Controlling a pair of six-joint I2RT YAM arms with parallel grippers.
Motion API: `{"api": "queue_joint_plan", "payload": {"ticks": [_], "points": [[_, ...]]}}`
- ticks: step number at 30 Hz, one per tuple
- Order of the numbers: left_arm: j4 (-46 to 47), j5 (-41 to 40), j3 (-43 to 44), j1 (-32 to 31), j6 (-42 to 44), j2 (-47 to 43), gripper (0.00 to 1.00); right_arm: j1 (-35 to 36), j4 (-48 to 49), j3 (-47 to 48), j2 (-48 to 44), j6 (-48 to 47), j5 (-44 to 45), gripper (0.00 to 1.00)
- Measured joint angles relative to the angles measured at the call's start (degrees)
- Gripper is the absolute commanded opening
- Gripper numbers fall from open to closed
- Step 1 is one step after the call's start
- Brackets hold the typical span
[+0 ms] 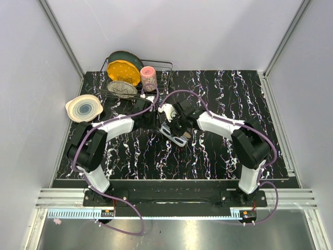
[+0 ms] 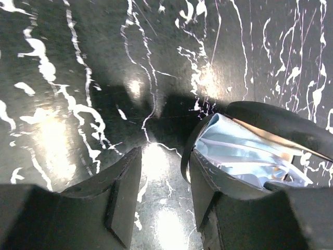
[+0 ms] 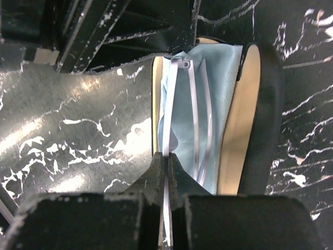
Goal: Organize the sunglasses
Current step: Rotate the sunglasses to the center of the board.
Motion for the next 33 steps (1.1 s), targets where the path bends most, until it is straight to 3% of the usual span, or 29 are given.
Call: {"api": "queue_joint_plan", "payload": {"ticks": [9, 22, 29, 33], "points": [[-1.33, -9.57, -0.87, 0.59, -5.95, -7.26, 0.45, -0.09, 0.15, 0.79, 1.73, 1.84, -1.01, 0.0], [-5.86, -15.06, -2.25, 0.87, -15.54, -7.61, 0.4, -0.39, 0.24, 1.44, 2.91, 4.61, -1.99, 0.0], [3.91, -7.41, -15.21, 0.33, -24.24, -12.02, 0.46, -0.92, -0.04, 3.58, 4.72, 10.6, -3.48, 0.0], [10.27, -2.12, -17.49, -2.75, -25.88, -10.1, 0.51, -0.92, 0.02, 4.11, 5.09, 15.45, -3.26, 0.0]]}}
